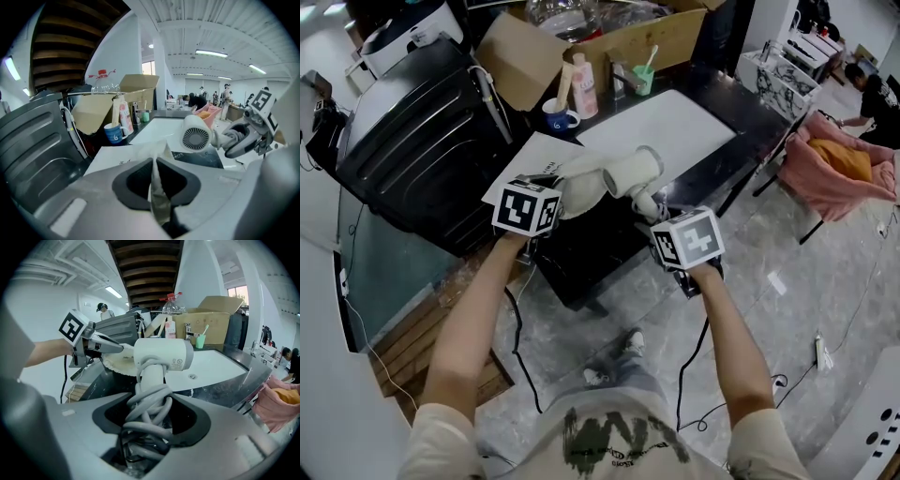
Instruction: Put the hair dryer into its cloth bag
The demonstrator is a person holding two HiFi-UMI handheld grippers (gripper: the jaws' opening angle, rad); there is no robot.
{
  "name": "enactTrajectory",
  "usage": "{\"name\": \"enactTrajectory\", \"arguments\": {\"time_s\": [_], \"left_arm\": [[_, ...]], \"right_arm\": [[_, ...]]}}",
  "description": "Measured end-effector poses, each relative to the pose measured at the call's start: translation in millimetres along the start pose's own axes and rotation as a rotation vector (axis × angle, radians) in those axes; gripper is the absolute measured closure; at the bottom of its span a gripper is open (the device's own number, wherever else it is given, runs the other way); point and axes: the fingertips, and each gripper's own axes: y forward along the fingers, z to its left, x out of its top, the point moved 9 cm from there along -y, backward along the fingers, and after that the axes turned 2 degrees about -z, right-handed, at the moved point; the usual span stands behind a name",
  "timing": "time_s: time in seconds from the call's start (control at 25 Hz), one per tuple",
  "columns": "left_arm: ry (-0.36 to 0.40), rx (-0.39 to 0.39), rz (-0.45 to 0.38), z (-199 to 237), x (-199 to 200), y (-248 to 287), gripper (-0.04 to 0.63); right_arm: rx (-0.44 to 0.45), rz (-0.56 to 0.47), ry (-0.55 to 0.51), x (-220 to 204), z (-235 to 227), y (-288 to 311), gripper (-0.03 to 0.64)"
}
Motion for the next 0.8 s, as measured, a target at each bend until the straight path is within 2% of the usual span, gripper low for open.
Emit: {"name": "enactTrajectory", "arguments": {"time_s": [0.36,0.8], "left_arm": [[0.019,0.035,-0.046,7.8,21.4,-7.2,0.568],[0.030,0.048,-0.081,10.7,36.6,-11.6,0.568]], "right_arm": [[0.023,-0.001,-0.018,5.9,0.3,-8.7,0.370],[0.127,0.095,-0.117,6.8,12.1,-3.4,0.371]]}}
